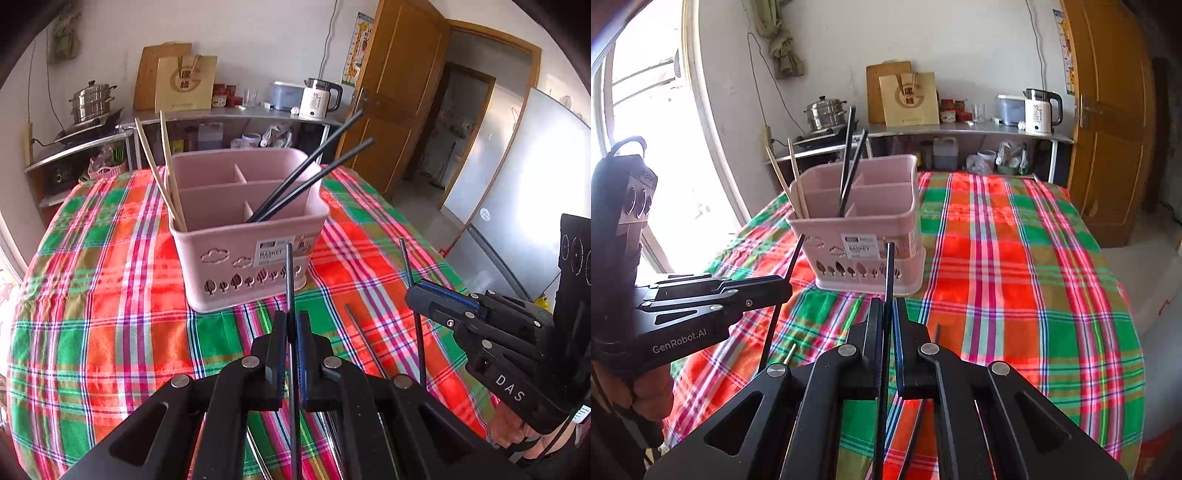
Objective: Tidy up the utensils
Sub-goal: 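Grasp a wooden chopstick with the left tool while the right tool grasps a black chopstick, then lift both held chopsticks and carry them over the pink basket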
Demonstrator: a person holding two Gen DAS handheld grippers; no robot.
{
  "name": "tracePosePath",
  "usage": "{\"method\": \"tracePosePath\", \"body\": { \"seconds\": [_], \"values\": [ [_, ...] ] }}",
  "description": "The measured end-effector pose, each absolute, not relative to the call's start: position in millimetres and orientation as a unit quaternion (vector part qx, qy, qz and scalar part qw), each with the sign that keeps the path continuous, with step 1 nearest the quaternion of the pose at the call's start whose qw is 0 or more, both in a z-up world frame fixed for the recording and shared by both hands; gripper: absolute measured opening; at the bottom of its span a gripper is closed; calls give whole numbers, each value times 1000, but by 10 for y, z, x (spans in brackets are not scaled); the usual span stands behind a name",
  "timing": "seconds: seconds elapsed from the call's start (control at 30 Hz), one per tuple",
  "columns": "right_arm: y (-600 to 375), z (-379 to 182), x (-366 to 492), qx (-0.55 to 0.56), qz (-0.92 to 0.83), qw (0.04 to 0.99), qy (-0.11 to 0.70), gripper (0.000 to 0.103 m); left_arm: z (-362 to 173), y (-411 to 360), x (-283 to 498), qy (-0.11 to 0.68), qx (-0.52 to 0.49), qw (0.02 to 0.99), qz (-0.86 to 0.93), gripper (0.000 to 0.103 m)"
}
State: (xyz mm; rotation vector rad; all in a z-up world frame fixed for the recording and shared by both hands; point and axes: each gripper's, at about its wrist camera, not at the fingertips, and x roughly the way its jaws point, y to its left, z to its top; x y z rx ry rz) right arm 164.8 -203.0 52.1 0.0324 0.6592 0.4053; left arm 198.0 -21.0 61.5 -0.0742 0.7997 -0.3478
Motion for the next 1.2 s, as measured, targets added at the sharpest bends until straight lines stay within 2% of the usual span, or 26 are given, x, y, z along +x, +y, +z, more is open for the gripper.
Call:
{"method": "tracePosePath", "body": {
  "seconds": [0.37,1.2],
  "values": [
    [-2143,969,1462,19,199,945,259,5,1187,-136,1763,324,-32,929,-177,4],
    [-2123,1146,1299,12,208,949,236,5,1338,31,1541,317,-30,931,-180,4]
  ]
}}
